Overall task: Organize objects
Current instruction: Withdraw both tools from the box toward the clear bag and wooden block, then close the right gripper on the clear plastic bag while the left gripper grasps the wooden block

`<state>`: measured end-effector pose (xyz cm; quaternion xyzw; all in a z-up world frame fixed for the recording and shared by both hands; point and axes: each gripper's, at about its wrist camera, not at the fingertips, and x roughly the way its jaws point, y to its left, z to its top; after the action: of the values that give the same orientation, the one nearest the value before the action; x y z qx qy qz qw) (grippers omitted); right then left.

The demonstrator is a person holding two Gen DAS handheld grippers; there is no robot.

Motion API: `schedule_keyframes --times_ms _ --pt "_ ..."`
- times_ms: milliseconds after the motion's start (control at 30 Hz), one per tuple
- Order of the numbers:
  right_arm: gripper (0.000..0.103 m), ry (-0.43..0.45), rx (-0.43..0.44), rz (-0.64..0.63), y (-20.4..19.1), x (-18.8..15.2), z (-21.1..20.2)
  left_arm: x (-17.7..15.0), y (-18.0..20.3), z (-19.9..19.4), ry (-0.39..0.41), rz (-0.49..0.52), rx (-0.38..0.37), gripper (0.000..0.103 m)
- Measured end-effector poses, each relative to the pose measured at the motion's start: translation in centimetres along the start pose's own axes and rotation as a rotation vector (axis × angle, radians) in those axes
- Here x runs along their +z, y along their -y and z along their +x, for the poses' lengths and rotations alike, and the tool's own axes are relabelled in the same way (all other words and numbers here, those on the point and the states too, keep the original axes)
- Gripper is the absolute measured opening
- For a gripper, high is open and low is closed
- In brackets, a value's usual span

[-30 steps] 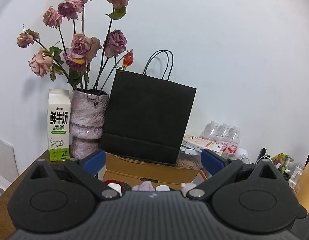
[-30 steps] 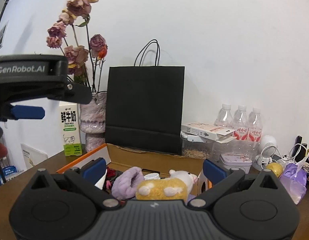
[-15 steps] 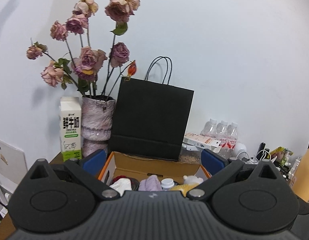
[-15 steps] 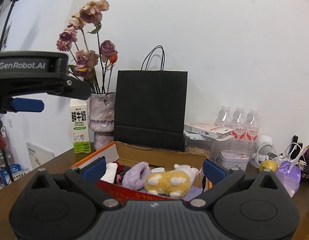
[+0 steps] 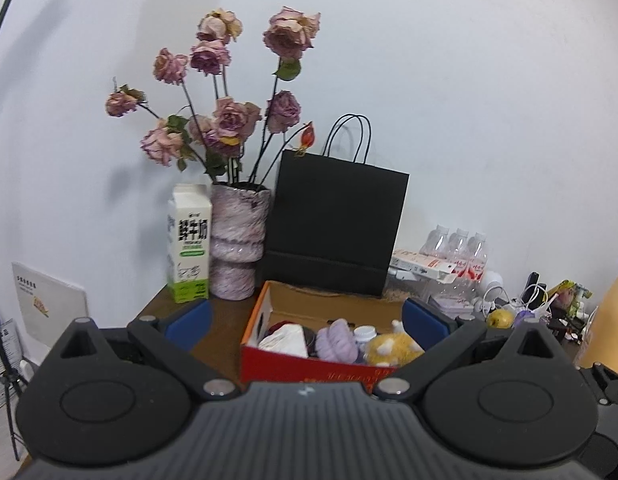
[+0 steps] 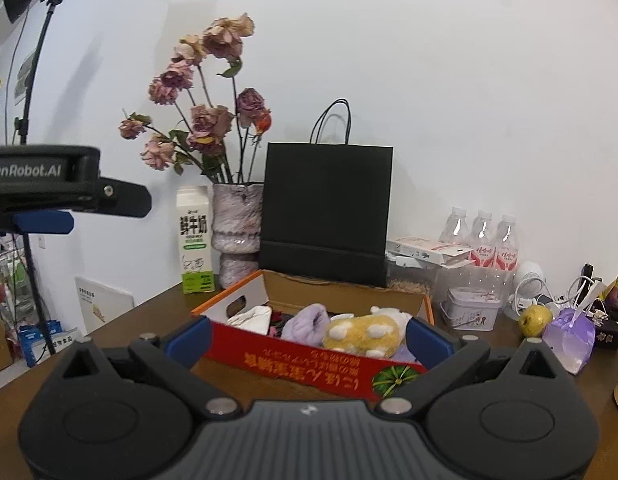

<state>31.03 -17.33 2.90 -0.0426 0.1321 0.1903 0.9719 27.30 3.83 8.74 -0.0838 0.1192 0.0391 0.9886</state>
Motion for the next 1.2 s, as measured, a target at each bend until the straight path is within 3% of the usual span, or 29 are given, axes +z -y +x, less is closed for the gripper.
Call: schedule_keyframes --times_ms 367,733,1200 --pt "0.103 -0.036 0.037 -0.016 -2.5 -2.0 -3.4 -2.5 -2.3 -4.0 -0.042 0.049 0.027 0.103" --pt "0.103 -0.113 0.073 -0.034 -4.6 -4.6 -3.9 -5.3 -4.4 -5.3 -0.117 0.107 0.052 0.103" --pt "0.103 -0.334 0.116 -0.037 -6.5 -9.5 -0.1 -10.0 -7.3 -3.6 -0.285 0.152 0.074 0.103"
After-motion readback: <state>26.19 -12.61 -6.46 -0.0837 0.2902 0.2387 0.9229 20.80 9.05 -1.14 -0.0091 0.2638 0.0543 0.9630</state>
